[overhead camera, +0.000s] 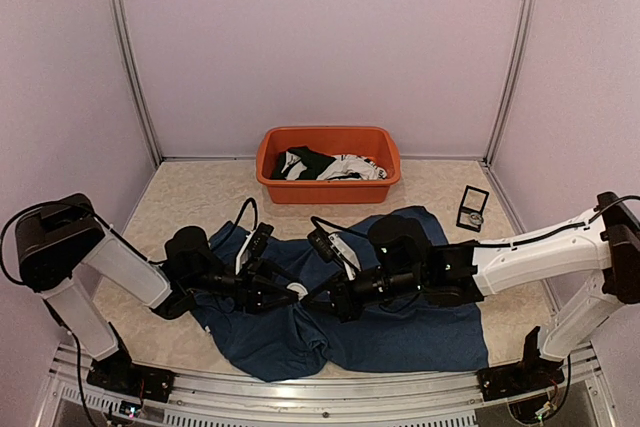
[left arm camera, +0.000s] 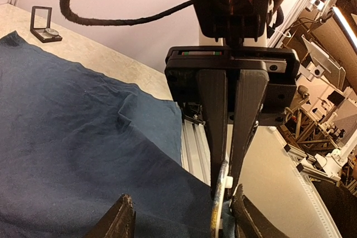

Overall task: Pin the brooch onto the clothing
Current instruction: Pin the brooch onto the flattened clothing.

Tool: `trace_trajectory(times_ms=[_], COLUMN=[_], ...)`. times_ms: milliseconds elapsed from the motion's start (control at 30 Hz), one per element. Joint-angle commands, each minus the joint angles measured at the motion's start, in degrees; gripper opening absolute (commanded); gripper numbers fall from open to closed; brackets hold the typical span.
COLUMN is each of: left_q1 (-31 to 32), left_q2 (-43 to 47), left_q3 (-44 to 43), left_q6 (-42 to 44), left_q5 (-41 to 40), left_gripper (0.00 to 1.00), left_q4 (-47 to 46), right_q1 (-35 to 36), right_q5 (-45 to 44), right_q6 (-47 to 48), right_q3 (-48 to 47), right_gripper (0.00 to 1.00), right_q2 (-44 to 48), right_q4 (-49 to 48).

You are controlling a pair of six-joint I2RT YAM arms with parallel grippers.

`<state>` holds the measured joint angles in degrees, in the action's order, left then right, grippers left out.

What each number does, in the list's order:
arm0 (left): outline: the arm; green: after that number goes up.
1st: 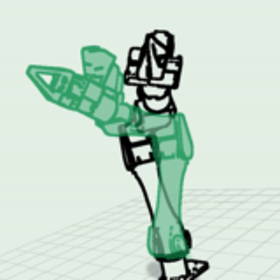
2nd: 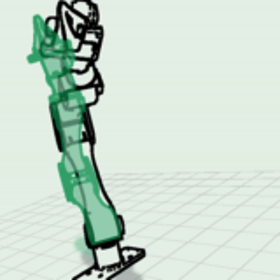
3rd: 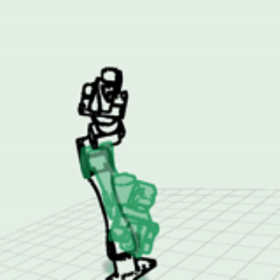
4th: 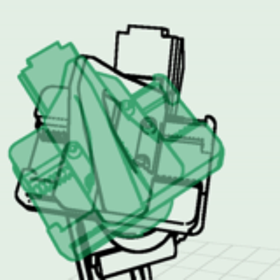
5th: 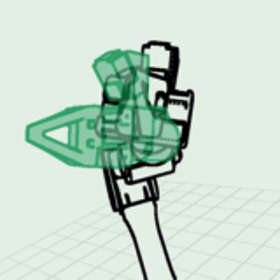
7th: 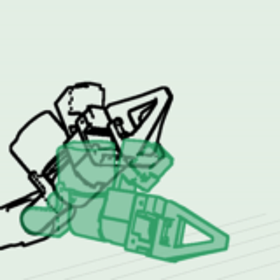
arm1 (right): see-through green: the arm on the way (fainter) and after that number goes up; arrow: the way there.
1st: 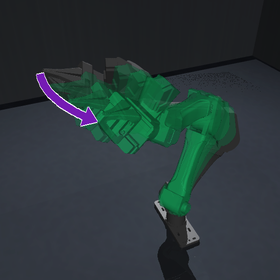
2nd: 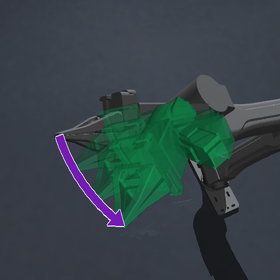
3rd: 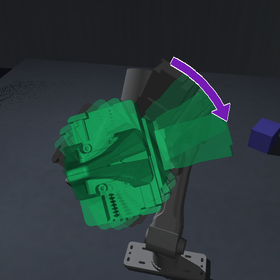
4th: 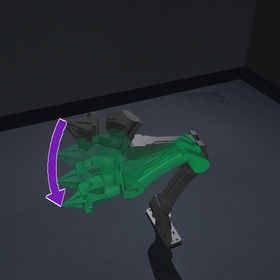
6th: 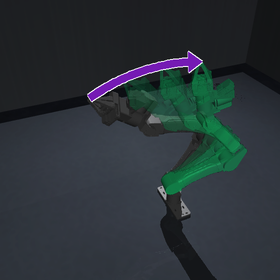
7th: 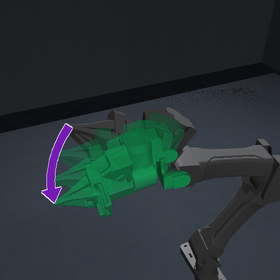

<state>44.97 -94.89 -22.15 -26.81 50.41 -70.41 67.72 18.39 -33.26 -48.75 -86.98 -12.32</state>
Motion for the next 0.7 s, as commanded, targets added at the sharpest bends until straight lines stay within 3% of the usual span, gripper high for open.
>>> trace_trajectory(times_ms=[0,400,667], left_q1=[-0.45,-0.47,-0.47], left_q2=[-1.45,-1.51,-2.72], left_q3=[-1.25,-0.96,-1.66], left_q6=[-1.23,-1.56,-3.17], left_q5=[-1.77,-4.71,-5.38], left_gripper=[0.53,0.50,0.42], left_q4=[-1.44,-1.57,-1.61], right_q1=[0.17,0.13,0.11], right_q5=[2.34,3.01,3.17], right_q6=[-0.27,-0.61,-0.58], right_q3=[-0.03,0.33,0.06], right_gripper=[0.00,0.00,0.00], right_q2=[-0.22,-0.07,-0.47], right_q4=[-2.89,-3.50,-3.59])
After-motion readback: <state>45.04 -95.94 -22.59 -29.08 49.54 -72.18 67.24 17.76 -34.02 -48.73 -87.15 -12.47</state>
